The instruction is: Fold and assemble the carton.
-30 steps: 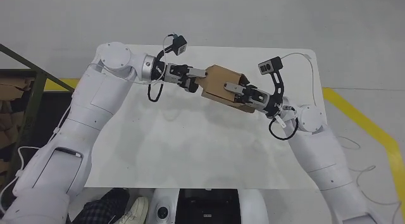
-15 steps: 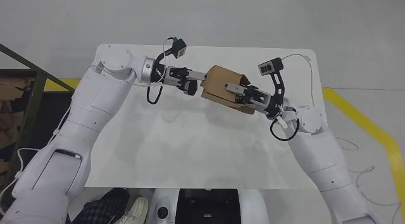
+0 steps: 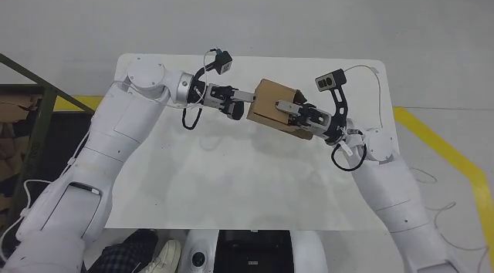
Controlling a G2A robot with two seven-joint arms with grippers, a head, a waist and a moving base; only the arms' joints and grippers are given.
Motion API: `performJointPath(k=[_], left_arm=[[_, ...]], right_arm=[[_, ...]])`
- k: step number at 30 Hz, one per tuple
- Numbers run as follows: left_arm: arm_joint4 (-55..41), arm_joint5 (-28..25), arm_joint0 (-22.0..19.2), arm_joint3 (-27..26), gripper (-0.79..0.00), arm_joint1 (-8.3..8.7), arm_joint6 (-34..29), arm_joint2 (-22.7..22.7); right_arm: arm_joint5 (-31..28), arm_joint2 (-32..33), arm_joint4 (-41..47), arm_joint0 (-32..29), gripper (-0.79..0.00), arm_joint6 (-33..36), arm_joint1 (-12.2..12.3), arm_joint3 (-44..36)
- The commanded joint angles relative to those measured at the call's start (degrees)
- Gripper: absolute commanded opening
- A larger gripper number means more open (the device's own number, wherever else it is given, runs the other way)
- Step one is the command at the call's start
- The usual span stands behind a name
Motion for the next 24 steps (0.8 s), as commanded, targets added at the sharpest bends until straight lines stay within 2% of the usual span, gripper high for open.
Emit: performJointPath(k=[1,24], left_arm=[[-0.22,0.02,0.16,0.35,0.0,0.02,-0.03,-0.06],[-0.25,-0.4,-1.38,-0.26,0.0,-0.63,-0.34,1.82]], right_arm=[[0.06,0.02,0.16,0.03,-0.785,0.06,-0.03,-0.04],[0.27,-0.28,-1.18,0.19,-0.785,-0.27,-0.27,0.24]])
